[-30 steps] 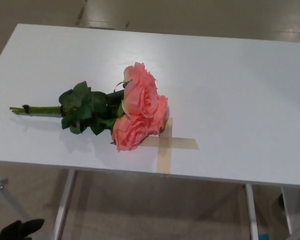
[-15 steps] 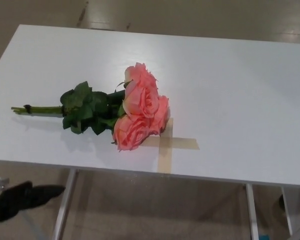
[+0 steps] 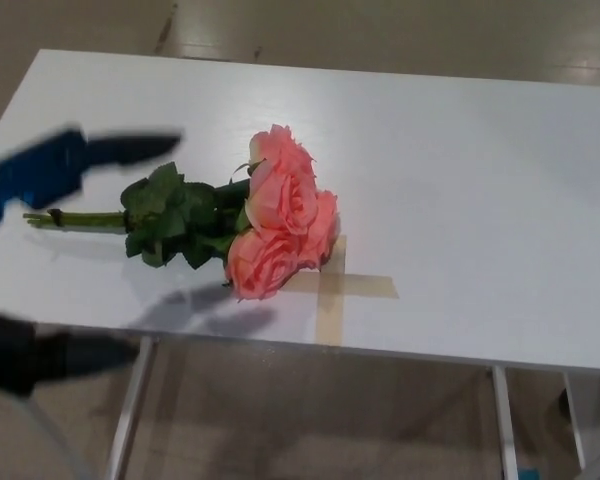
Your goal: Use the left hand to pick up the rose and passes it to a human.
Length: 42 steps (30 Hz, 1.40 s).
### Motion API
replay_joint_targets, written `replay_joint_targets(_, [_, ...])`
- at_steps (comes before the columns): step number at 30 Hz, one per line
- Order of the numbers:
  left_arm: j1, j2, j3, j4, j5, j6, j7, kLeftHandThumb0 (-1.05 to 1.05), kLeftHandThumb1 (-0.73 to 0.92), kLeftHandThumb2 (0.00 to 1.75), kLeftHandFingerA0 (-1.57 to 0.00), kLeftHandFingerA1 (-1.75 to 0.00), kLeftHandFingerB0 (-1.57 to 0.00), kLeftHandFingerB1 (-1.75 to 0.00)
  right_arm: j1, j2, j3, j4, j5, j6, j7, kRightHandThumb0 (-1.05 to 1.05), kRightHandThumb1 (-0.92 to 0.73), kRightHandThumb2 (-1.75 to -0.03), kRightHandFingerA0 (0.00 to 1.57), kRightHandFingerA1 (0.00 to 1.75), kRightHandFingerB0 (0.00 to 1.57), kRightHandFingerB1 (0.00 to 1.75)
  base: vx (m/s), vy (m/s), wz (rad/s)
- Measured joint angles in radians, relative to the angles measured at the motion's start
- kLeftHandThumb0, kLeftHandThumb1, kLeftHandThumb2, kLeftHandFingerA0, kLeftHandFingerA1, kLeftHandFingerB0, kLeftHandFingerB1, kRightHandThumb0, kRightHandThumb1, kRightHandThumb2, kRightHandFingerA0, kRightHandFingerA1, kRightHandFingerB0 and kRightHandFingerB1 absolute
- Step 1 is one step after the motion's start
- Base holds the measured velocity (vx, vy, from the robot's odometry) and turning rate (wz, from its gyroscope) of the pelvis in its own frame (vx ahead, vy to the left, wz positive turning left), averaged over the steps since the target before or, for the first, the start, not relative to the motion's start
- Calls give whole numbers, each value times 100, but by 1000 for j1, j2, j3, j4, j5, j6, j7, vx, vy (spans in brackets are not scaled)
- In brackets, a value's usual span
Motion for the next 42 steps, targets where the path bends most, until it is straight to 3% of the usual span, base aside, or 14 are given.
replay_joint_targets(2, [-99,-1,-42,65,31,24,5,-34,20,83,0,-49,0,-46,-1,-1,0,0,0,0,0,-30,-67,-59,67,43,52,38,0,0,0])
replay_joint_targets(3, [-143,-3,-63,95,45,36,9,-63,48,56,-6,-23,-13,-27,-2,-2,-1,0,0,0,0,-30,-67,-60,66,43,51,38,0,0,0])
replay_joint_targets(4, [-190,-5,-86,131,65,47,13,-62,39,73,-5,-20,-9,-29,-2,-3,-1,0,0,0,0,-30,-67,-60,66,43,51,38,0,0,0])
replay_joint_targets(8, [-339,-22,-173,262,131,80,25,-62,39,73,-5,-20,-9,-29,-5,-4,-1,0,0,0,0,-30,-67,-60,66,43,51,38,0,0,0])
replay_joint_targets(9, [-370,-24,-195,294,150,89,29,-57,45,54,-1,-24,-9,-27,-5,-4,-1,0,0,0,0,-30,-67,-60,66,43,51,38,0,0,0])
replay_joint_targets(10, [-402,-27,-221,331,169,98,32,-53,35,75,0,-19,-12,-31,-5,-5,-1,0,1,0,0,-30,-67,-60,67,43,51,38,0,0,0])
replay_joint_targets(11, [-429,-30,-244,362,188,105,36,-57,41,57,-2,-19,-9,-25,-5,-6,-1,0,1,0,0,-30,-67,-60,67,43,51,38,0,0,0])
replay_joint_targets(13, [-473,-35,-286,420,221,119,42,-56,41,56,-2,-19,-9,-26,-5,-6,-1,0,1,0,0,-30,-67,-60,67,43,51,38,0,0,0])
replay_joint_targets(15, [-525,-43,-339,495,260,135,49,-51,34,74,0,-18,-6,-30,-5,-7,-1,0,1,0,0,-30,-67,-60,67,43,51,38,0,0,0])
replay_joint_targets(26, [-730,-115,-604,886,450,226,92,-48,33,72,0,-17,-1,-27,-5,-9,-1,0,1,-1,0,-30,-67,-60,67,43,51,38,0,0,0])
replay_joint_targets(27, [-745,-123,-630,918,471,236,95,-48,44,53,0,-19,-5,-25,-5,-10,-1,0,1,0,0,-30,-67,-60,67,43,51,38,0,0,0])
replay_joint_targets(28, [-760,-132,-652,946,489,246,99,-47,33,70,0,-15,-3,-26,-5,-10,-1,0,1,0,0,-30,-67,-60,67,43,51,38,0,0,0])
replay_joint_targets(36, [-863,-202,-796,1128,623,320,125,-43,42,54,0,-17,-3,-24,-5,-15,-8,0,1,0,0,-37,-58,-76,61,53,48,48,0,0,0])
replay_joint_targets(42, [-912,-259,-850,1205,717,368,155,-46,32,70,0,-16,0,-25,1,-19,-16,1,2,0,0,-38,-58,-76,61,53,48,48,0,0,0])
